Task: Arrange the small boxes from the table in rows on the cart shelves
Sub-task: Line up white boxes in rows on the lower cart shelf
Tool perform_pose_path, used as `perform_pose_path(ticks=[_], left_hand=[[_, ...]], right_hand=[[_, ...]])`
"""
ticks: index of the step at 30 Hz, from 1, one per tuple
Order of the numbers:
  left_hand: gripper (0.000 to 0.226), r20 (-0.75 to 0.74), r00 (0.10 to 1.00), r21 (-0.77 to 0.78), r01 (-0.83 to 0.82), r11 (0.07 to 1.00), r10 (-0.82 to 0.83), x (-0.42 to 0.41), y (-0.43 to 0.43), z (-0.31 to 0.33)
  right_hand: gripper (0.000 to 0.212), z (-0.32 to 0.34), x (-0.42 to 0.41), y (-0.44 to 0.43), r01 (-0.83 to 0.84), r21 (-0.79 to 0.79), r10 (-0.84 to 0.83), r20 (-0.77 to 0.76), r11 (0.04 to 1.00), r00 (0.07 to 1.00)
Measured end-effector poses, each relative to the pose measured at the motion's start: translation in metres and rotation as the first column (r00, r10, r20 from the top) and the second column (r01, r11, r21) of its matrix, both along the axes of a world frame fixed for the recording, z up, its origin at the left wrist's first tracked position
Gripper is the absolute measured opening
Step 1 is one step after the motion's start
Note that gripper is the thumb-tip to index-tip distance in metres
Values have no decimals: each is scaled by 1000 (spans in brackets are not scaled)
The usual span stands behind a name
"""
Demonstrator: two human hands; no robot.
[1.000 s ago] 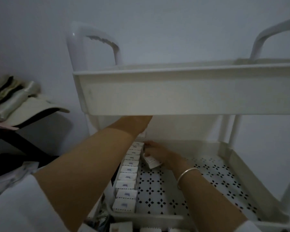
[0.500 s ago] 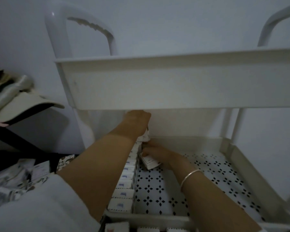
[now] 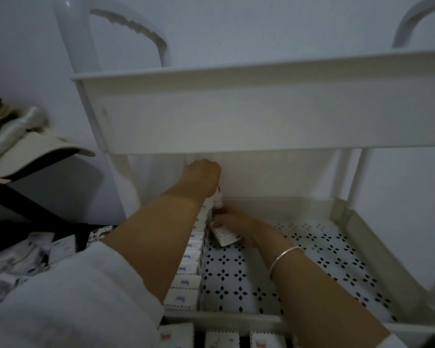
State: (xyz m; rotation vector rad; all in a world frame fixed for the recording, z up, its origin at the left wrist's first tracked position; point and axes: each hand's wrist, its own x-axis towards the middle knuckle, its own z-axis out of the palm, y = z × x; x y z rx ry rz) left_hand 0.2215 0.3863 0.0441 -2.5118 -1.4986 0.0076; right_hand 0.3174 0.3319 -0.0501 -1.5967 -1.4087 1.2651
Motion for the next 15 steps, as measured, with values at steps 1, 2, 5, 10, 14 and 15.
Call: perform_pose_path(ticks=[1,2,5,10,14,15], left_hand=[[31,-15,1000,-11,5,1000,-5,0,0,-3],[32,-34,999,-18,8,1000,-9,0,-1,-5],[34,-104,994,-7,17,1000,-18,1,-1,-13],[28,-144,989,7,-6,1000,7,2,-8,-19],[23,-134,991,79,22,997,-11,-1,-16,-25],[22,-131,991,81,29,996,-19,-2,-19,-26]], right_hand=[[15,-1,0,1,32,-9,-33,-7,999,999],[16,-2,1,2,63,-6,-63,-13,998,998],[8,-2,-2,3,91,102,-94,22,991,995],[50,-2,-3,-2,14,237,-94,327,971,940],[36,-5,1,-2,3,261,-90,326,965,941],[36,-6,-1,-3,8,247,-92,331,969,939]])
